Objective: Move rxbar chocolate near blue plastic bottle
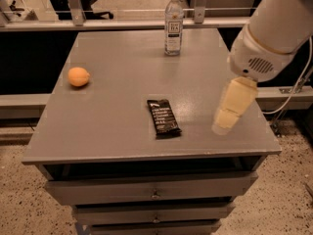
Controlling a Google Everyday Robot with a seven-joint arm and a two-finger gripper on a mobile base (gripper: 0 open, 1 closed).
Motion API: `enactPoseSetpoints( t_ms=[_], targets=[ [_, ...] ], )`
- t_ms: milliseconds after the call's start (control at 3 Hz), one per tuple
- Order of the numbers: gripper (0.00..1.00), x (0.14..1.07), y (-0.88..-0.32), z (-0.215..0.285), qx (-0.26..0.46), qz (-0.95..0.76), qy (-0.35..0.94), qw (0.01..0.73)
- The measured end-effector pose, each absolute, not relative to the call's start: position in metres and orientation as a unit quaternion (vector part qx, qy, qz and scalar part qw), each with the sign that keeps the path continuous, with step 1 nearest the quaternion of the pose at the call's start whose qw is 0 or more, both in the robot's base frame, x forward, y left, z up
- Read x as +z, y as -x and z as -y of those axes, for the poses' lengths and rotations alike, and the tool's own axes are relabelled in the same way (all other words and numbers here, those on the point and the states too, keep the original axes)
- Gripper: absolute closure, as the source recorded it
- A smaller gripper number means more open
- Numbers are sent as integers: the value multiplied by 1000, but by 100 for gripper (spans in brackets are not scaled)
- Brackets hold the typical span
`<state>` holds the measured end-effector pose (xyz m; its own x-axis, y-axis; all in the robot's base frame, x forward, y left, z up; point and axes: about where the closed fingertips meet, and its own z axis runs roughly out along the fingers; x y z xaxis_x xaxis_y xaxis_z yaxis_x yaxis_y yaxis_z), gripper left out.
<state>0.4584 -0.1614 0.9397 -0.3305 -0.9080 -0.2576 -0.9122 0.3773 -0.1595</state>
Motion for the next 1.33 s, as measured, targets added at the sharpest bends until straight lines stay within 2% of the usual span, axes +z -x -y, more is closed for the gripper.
enactPoseSetpoints(
  t_ms=[667, 1000, 1333],
  targets=[
    [0, 911, -477, 77, 78, -867, 460, 177],
    [0, 893, -493, 38, 93, -880, 409, 222],
    [0, 877, -505, 23, 89, -885, 390, 241]
  ],
)
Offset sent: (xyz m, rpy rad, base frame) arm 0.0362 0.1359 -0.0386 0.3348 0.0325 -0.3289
